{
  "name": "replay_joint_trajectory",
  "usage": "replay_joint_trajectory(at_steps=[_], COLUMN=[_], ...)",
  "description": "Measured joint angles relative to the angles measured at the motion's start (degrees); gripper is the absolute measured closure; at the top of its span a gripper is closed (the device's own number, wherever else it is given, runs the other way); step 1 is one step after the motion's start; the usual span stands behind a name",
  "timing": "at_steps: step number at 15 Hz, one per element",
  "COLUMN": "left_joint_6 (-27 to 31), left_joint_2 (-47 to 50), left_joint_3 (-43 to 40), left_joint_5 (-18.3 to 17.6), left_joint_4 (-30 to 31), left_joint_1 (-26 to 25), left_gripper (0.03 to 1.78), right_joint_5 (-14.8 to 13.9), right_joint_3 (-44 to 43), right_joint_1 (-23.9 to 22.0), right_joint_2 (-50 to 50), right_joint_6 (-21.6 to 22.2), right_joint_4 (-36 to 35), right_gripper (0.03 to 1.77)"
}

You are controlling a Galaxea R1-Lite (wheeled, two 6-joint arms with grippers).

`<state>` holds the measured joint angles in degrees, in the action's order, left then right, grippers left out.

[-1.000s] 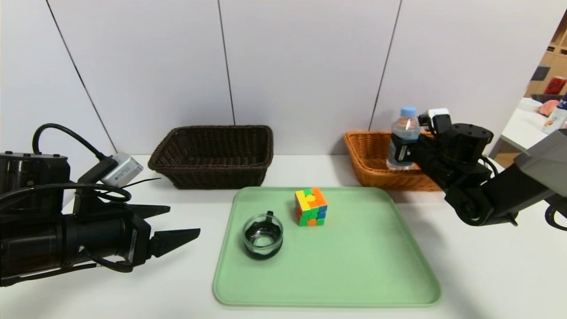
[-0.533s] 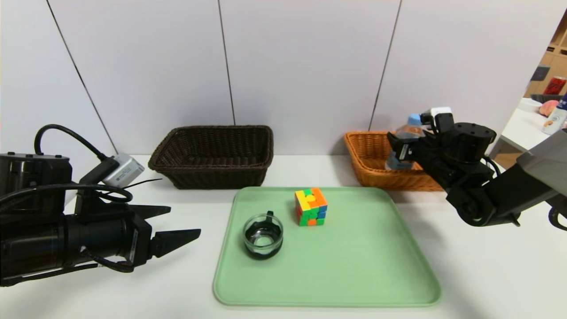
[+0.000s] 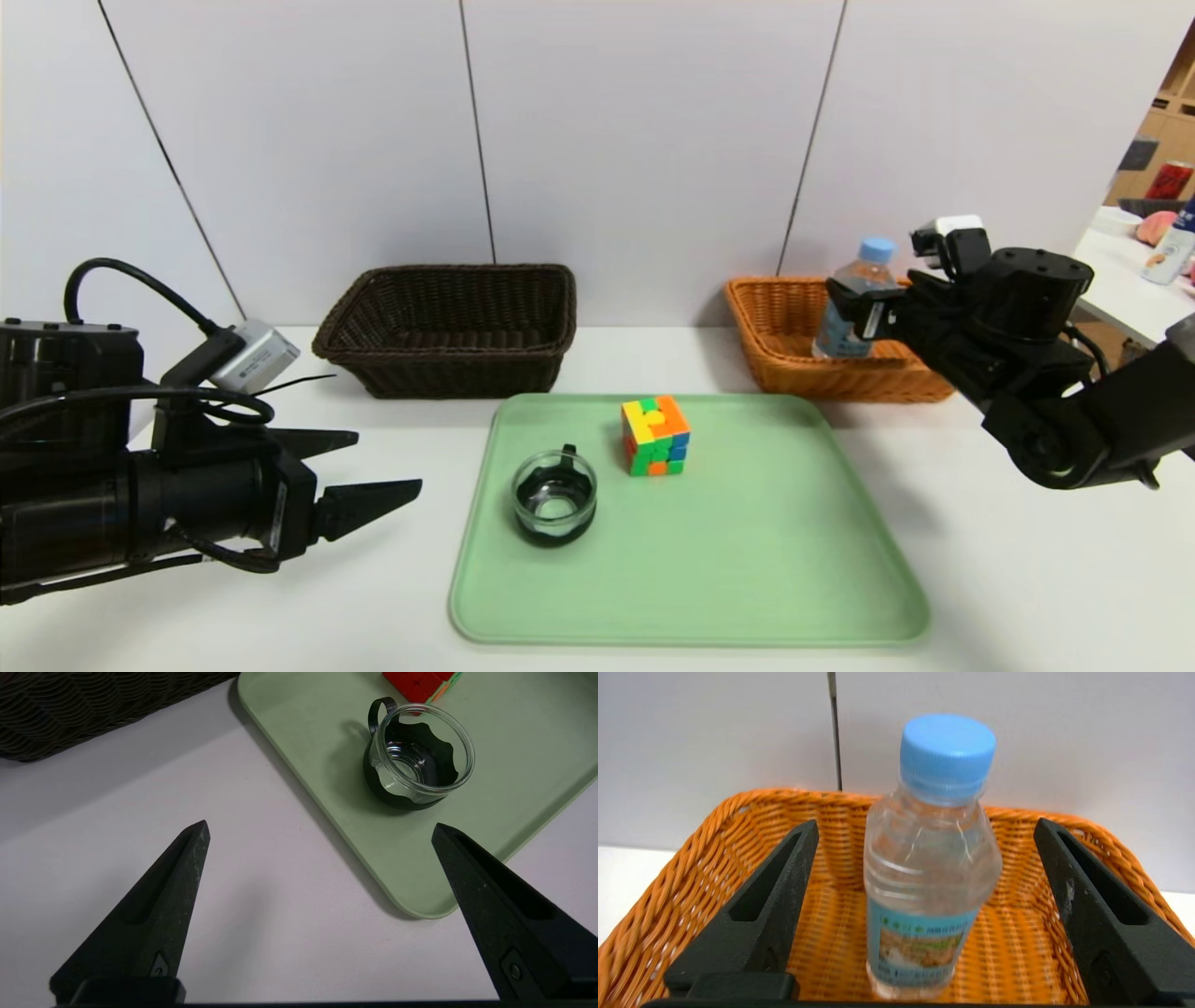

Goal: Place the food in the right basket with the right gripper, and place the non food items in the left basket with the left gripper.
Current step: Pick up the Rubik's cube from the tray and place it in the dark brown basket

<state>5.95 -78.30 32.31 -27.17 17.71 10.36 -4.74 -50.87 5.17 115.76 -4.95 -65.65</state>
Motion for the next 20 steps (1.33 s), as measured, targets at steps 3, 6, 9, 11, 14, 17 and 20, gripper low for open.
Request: replay_joint_trajectory(at_steps=[3, 6, 9, 11, 14, 17, 20], left_joint_6=[-0.09, -0.2, -0.39, -0.66, -1.13, -1.13, -0.88], left_joint_2=[0.51, 1.43, 2.8, 3.78, 5.36, 6.22, 6.69], left_joint_3=[-0.3, -0.48, -0.76, -1.28, -1.63, -1.16, -0.28], left_joint_5=[0.0, -0.02, -0.02, -0.02, -0.09, -0.13, -0.28], left_joint_4=[0.01, 0.01, -0.02, -0.05, -0.05, 0.0, 0.0], left_joint_1=[0.0, 0.0, -0.09, -0.13, -0.13, -0.06, -0.02], left_gripper=[0.12, 0.12, 0.12, 0.12, 0.12, 0.12, 0.12], right_joint_5=[1.13, 1.19, 1.17, 1.17, 1.24, 2.16, 4.69], right_joint_3=[4.32, 8.24, 11.11, 12.95, 15.09, 16.77, 17.31], right_joint_1=[0.01, -0.49, -2.19, -3.02, -3.41, -3.13, -2.89], right_joint_2=[-3.72, -7.33, -11.24, -14.28, -19.98, -26.95, -34.76], right_joint_6=[0.18, 0.44, 0.73, 1.34, 1.84, 1.97, 2.04], right_joint_4=[0.62, 0.66, 0.73, 1.48, 6.55, 14.77, 26.1], right_gripper=[0.17, 0.14, 0.13, 0.12, 0.11, 0.11, 0.11])
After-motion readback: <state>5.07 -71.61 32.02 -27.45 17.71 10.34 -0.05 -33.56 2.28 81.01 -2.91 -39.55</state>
